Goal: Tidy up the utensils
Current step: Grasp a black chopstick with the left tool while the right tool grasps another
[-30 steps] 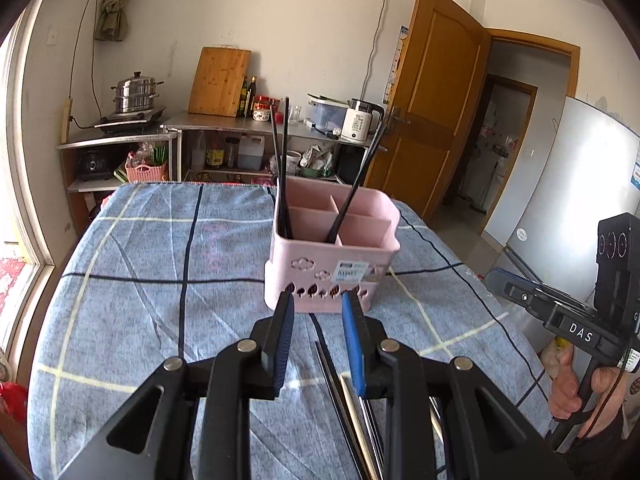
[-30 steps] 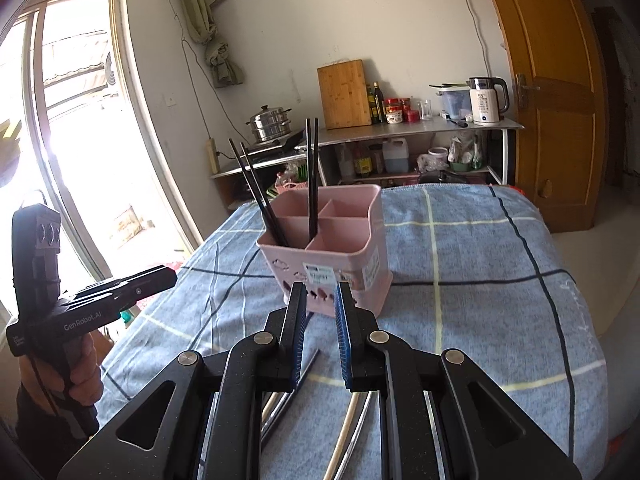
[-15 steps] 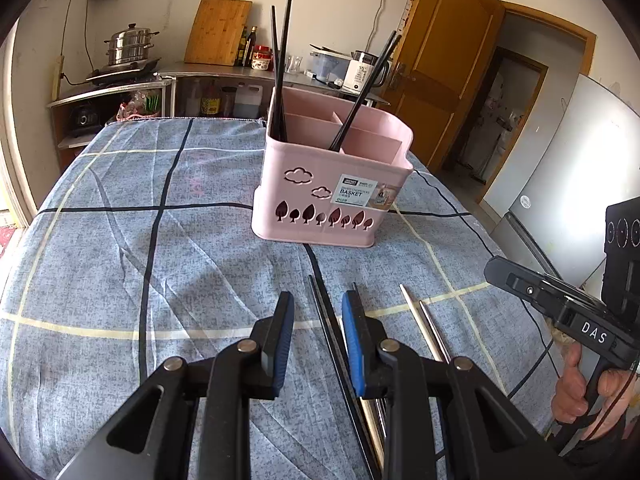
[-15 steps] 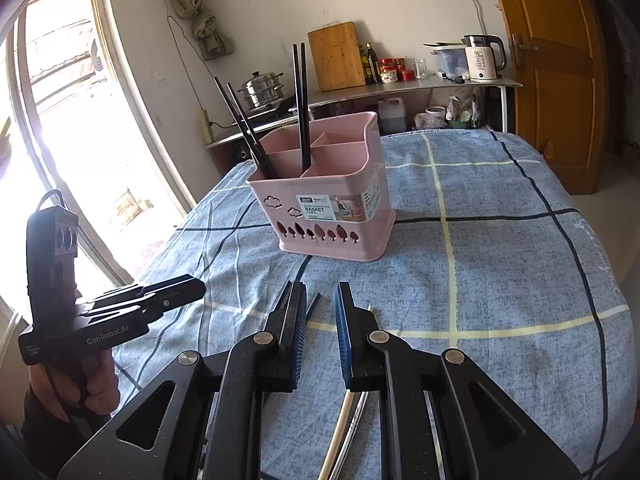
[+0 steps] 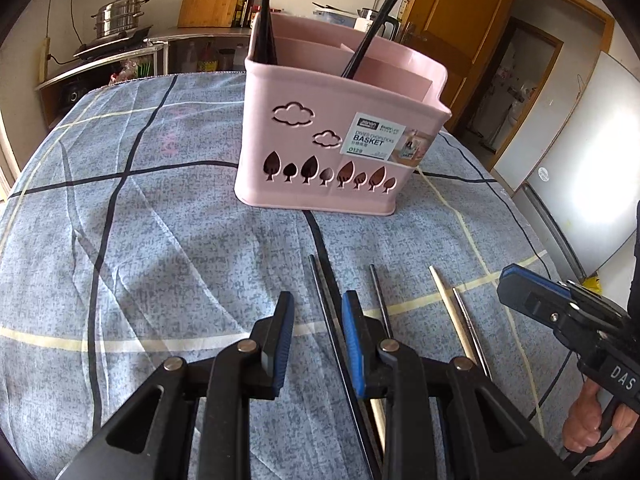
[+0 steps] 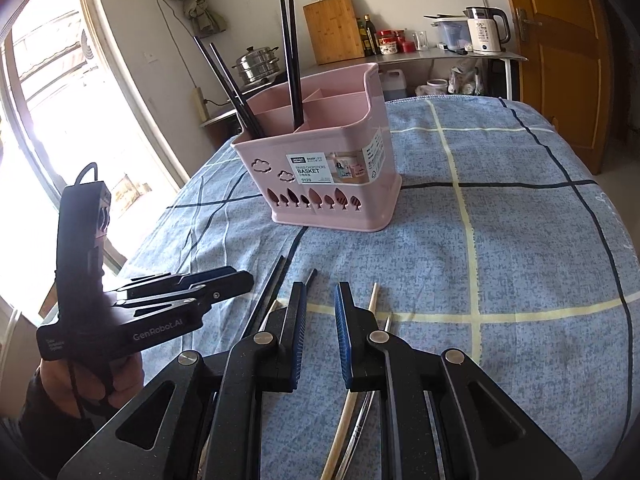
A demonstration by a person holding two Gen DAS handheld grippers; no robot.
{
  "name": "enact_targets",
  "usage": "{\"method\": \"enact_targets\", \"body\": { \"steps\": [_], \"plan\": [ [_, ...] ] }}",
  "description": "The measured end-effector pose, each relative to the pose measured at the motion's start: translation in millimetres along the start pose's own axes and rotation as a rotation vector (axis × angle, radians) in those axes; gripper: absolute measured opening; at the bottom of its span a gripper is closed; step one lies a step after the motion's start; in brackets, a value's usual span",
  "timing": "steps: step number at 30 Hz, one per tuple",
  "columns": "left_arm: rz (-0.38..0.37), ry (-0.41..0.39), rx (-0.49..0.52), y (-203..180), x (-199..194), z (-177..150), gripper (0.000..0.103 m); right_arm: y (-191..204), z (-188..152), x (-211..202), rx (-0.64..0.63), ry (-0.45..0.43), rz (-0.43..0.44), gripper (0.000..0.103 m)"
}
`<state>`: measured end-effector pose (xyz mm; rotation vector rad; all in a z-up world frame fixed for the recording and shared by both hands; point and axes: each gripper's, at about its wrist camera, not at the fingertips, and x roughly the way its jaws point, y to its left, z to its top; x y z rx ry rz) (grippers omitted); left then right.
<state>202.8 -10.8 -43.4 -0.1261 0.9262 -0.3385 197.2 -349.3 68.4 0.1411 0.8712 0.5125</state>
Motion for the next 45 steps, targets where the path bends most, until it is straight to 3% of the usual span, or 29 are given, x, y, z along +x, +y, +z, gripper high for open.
{"method": "enact_targets", "body": {
  "steps": [6, 11, 17, 33, 37, 45],
  "plan": [
    [0.022, 0.042, 0.005, -2, 22, 6, 0.025, -1, 0, 6, 0.002, 0.015, 0.002, 0.015],
    [0.061, 0.033, 0.048, -6, 23, 5, 0.007, 1, 1, 11, 0.001, 0.031, 0.001, 0.015],
    [0.081, 0.042, 0.084, -2, 14, -1, 0.007, 7, 3, 20, -0.009, 0.063, -0.009, 0.015],
    [0.094, 0.033, 0.035, 30, 2, -8, 0.007, 18, 13, 91, 0.001, 0.228, -0.056, 0.015],
    [0.094, 0.036, 0.038, 32, 2, -8, 0.007, 17, 12, 92, -0.026, 0.235, -0.074, 0.009],
    [0.117, 0.061, 0.024, 27, 5, -5, 0.008, 5, 14, 82, -0.044, 0.268, -0.101, 0.009]
  ]
}}
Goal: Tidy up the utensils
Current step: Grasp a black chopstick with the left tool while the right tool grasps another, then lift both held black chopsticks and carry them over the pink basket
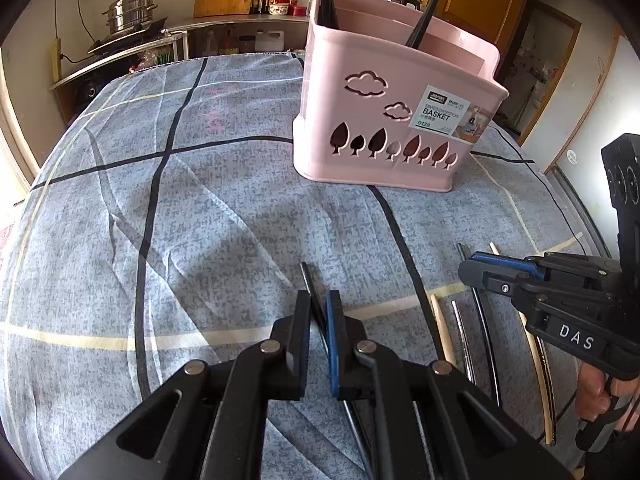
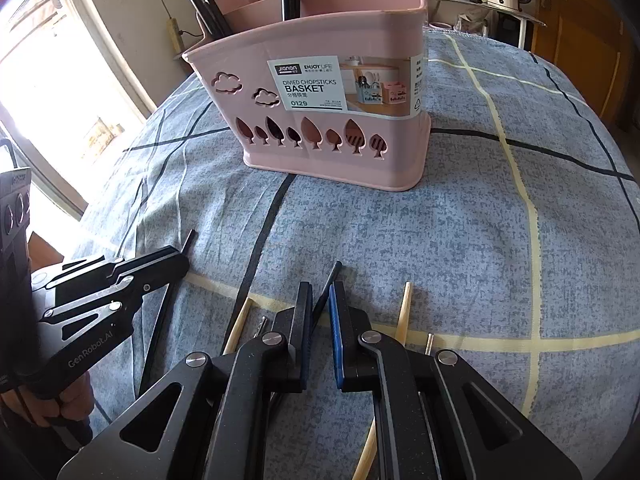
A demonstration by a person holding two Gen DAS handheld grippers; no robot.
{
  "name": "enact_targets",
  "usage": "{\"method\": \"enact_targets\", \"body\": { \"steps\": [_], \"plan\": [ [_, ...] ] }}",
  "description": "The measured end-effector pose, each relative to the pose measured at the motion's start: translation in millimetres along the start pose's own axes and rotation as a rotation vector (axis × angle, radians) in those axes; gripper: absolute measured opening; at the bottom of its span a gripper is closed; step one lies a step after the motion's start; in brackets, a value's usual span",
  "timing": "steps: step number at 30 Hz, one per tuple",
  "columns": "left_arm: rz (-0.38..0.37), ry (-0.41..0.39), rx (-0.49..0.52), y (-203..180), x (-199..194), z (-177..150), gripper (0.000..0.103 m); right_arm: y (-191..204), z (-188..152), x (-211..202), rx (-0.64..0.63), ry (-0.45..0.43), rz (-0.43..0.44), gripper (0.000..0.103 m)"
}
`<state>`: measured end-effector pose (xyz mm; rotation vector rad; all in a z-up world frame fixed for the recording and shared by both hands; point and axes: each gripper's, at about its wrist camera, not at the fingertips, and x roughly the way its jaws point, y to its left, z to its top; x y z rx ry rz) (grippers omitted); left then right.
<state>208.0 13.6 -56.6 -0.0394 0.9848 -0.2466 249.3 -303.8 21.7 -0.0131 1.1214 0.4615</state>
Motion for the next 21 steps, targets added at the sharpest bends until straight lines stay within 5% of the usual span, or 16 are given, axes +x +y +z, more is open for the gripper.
{"method": "enact_targets", "body": {
  "steps": [11, 21],
  "plan": [
    [0.032, 0.006, 0.005, -10, 1, 7, 0.007, 6, 0, -3, -0.004, -0.020, -0.001, 0.007],
    [-0.025, -0.137, 0.024, -14, -63, 30, 0.006, 9, 12, -61, 0.000, -0.179, 0.059, 0.006]
  ]
}}
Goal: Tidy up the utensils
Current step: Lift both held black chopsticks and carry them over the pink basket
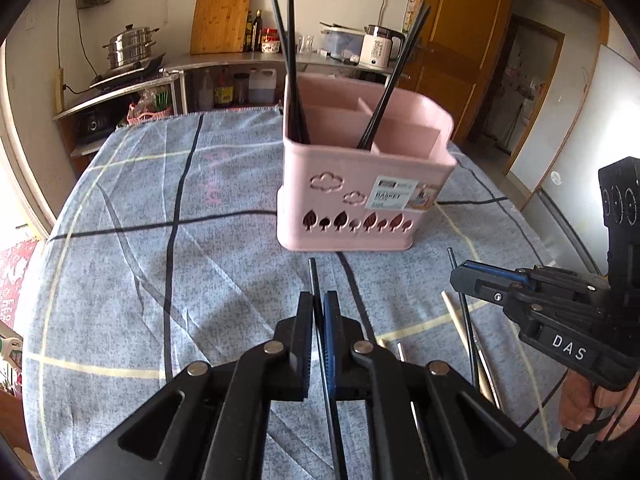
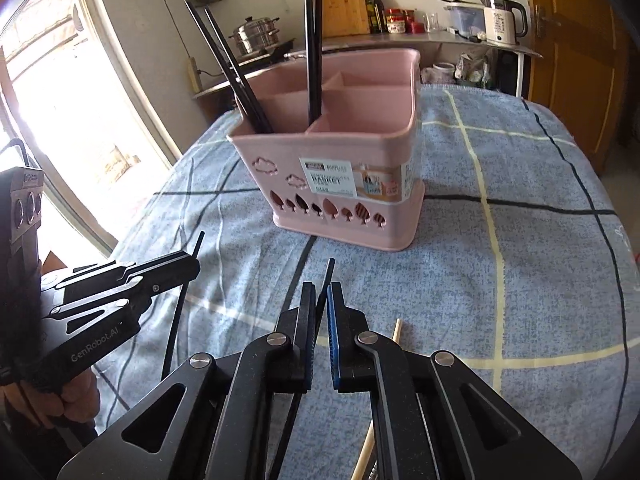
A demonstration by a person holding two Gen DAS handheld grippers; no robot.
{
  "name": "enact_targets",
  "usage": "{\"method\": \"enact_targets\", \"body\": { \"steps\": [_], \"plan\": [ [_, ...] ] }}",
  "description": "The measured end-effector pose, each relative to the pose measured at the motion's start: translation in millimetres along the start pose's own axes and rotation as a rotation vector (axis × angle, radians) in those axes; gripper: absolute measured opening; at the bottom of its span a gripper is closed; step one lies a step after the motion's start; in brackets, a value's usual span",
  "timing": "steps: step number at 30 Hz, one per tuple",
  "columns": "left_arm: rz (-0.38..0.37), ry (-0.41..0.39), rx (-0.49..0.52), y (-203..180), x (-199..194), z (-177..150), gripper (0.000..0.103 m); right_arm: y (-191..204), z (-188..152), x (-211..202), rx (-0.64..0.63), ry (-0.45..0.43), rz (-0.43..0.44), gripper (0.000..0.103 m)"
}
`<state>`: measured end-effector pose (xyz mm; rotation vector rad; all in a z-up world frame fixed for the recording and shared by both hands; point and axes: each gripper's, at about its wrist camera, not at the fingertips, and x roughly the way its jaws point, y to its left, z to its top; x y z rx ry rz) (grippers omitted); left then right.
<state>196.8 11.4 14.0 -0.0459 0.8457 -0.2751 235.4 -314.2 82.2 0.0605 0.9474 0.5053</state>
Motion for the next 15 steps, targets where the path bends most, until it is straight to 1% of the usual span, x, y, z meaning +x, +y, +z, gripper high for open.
{"method": "enact_targets", "body": {
  "steps": [8, 15],
  "plan": [
    [-0.017, -0.140, 0.034, -6, -56, 30, 0.005, 14, 23, -55, -0.040, -0.155, 0.006, 0.004],
    [-0.013, -0.209, 0.057, -9, -83, 47, 0.005, 22, 37, -87, -0.072, -0.255, -0.005, 0.004]
  ]
}}
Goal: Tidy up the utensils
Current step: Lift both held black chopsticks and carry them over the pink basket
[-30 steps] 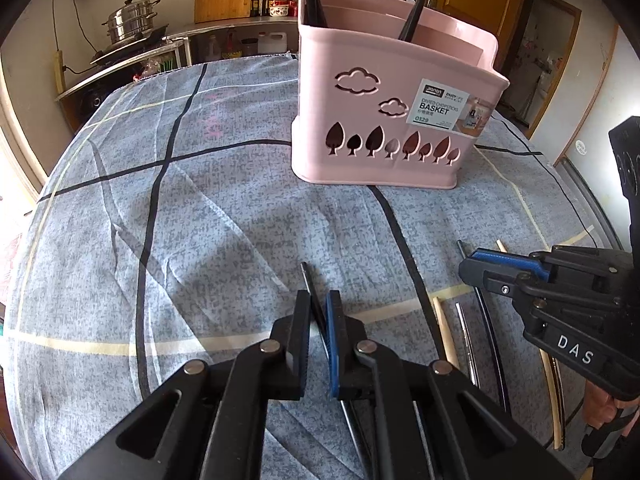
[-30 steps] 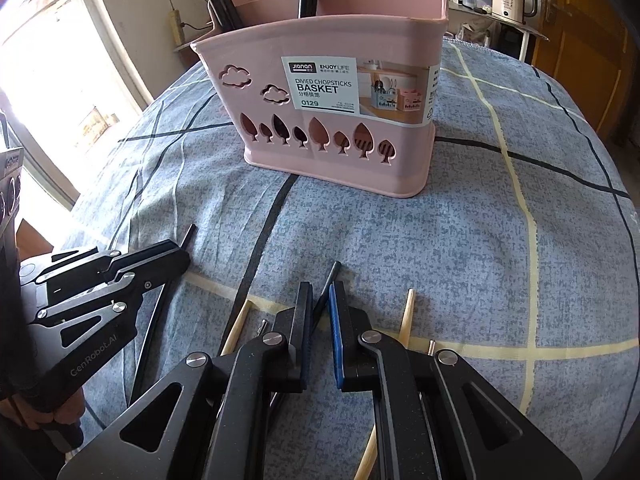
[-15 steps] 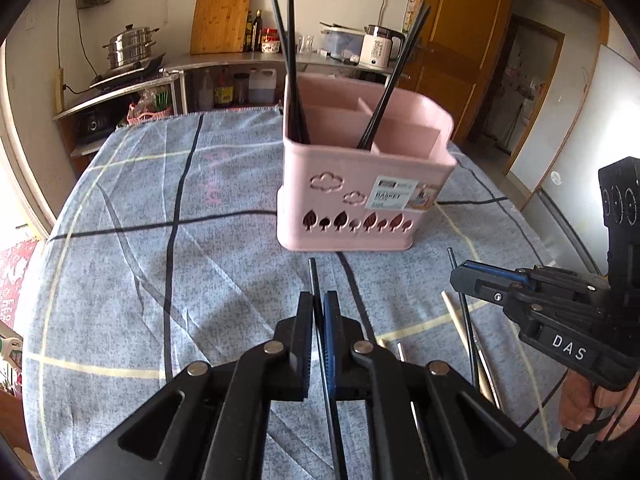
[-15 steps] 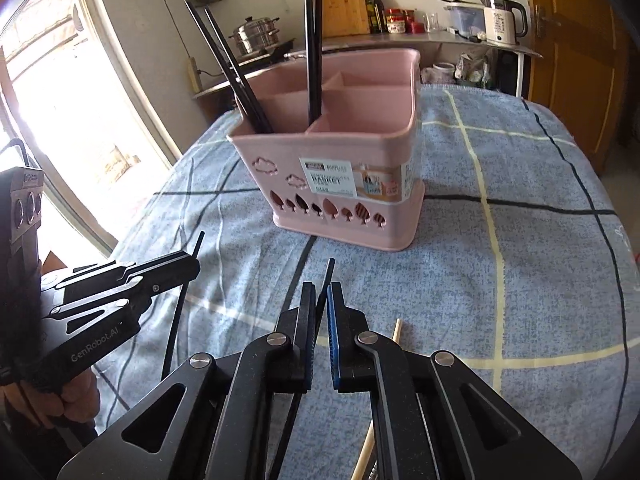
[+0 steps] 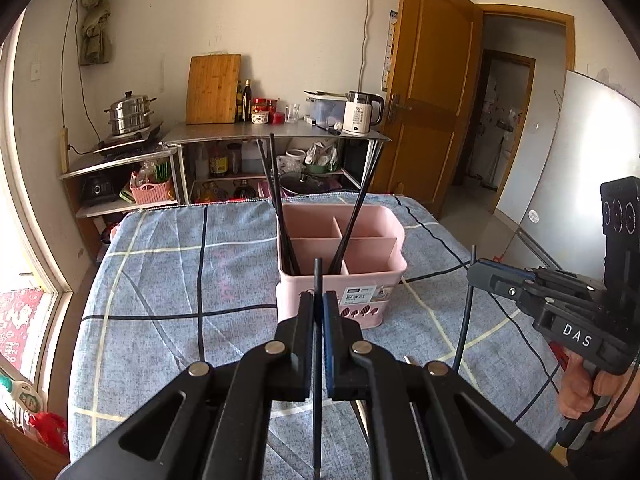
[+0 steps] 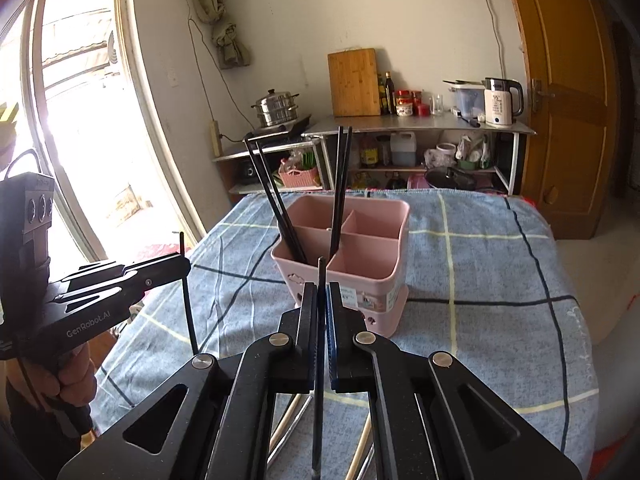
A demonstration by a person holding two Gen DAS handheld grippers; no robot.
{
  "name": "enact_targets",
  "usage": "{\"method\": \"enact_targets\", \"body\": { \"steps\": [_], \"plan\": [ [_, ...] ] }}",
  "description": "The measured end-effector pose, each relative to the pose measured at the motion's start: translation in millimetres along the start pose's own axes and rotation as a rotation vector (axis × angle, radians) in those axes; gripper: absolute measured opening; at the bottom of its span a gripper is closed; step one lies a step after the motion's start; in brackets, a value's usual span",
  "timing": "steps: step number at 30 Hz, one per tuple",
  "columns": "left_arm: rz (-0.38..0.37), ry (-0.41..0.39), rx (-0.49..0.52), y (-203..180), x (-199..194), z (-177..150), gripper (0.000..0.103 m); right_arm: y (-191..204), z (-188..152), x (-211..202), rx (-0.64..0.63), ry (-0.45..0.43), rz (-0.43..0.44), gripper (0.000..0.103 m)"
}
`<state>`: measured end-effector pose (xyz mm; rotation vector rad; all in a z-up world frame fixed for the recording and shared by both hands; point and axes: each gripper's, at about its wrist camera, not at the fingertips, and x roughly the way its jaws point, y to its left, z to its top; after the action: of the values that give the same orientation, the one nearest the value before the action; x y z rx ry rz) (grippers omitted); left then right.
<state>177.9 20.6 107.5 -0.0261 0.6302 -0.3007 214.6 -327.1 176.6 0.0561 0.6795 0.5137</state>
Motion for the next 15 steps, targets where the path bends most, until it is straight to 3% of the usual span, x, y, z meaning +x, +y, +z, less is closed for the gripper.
{"method": "enact_targets", "body": {
  "steps": [7, 15],
  "plan": [
    [-0.008, -0.043, 0.006, 2, -11, 10, 0.005, -1, 8, -12, -0.014, -0.046, -0.004, 0.004],
    [-0.015, -0.040, 0.000, 3, -11, 6, 0.005, -3, 6, -17, -0.017, -0.048, -0.001, 0.004]
  ]
}}
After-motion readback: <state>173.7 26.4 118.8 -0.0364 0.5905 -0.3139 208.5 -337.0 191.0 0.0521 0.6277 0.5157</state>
